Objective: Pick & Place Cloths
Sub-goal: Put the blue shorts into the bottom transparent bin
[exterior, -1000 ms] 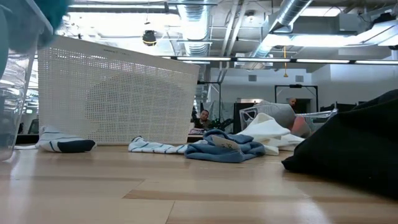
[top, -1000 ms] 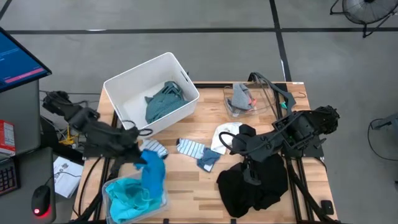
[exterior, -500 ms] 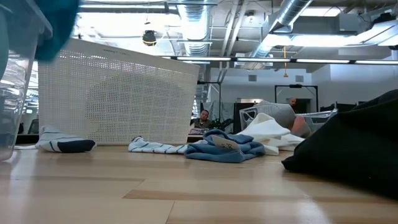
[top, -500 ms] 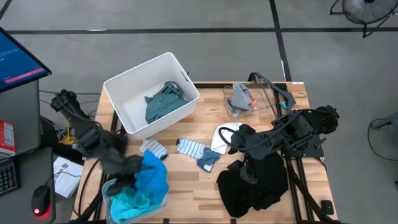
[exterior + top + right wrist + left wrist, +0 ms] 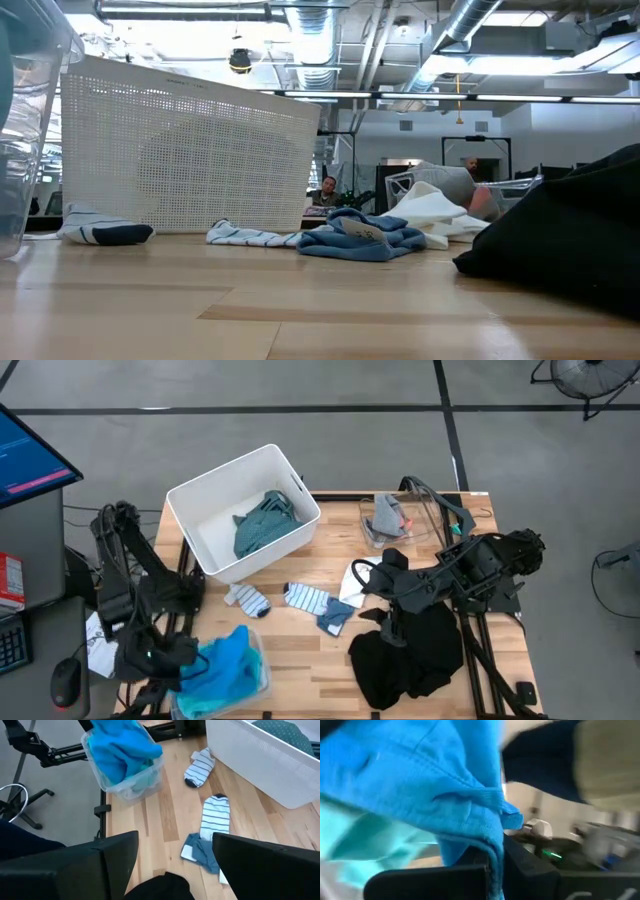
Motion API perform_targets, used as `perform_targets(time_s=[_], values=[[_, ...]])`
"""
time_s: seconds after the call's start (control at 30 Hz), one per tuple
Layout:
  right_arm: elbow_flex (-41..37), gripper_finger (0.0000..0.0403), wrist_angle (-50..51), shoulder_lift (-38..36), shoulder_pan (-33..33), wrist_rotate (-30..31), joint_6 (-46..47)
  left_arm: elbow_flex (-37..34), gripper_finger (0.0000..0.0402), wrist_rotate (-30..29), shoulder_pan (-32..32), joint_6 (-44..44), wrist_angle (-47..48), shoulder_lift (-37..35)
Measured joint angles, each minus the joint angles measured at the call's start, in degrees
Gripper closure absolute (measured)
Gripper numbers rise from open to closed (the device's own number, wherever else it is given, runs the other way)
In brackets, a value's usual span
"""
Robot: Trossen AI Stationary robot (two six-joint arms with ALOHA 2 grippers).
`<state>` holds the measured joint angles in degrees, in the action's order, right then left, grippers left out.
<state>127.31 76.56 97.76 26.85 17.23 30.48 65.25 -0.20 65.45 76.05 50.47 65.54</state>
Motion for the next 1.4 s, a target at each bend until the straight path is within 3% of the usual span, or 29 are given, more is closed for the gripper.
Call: perform_targets(time_s=[0.07, 0.27, 0.47, 0.67, 0.87, 1.0, 1.17, 1.4], values=[[0.0, 0.0154, -0.6, 0.0, -0.2, 0.0, 0.0, 0.0, 0.0401, -3.7, 0.3, 0.1, 3.1, 1.6], [0.0, 0.0154, -1.6, 0.0, -1.7, 0.0, 0.0, -1.5, 0.0401, -21.9, -1.2, -6.0, 7.7, 6.8], [0.0, 0.0154, -2.9, 0.0, -3.3, -0.7, 1.9, -7.4, 0.0401, -22.0, -2.9, -9.4, 6.5, 9.3], [0.0, 0.0154, -2.9, 0.3, -4.7, -0.7, 0.3, -13.5, 0.0401, -22.9, -2.9, -9.8, -1.1, 10.8], [0.0, 0.0154, -3.4, 1.0, -8.4, -0.9, -7.3, -13.9, 0.0401, -17.9, -2.9, -8.4, -4.5, 12.1], [0.0, 0.0154, -1.7, 0.9, -11.1, -4.8, -8.7, -13.9, 0.0388, -8.6, -2.9, -10.4, -6.2, 11.5], [0.0, 0.0154, 4.8, 0.8, -12.9, -5.7, -13.7, -13.7, 0.0331, 1.9, -5.0, -11.4, -7.0, 9.0], [0.0, 0.0154, 8.6, 0.8, -14.6, -7.2, -14.6, -13.6, 0.0231, 7.9, -10.3, -6.5, -12.4, 5.1]])
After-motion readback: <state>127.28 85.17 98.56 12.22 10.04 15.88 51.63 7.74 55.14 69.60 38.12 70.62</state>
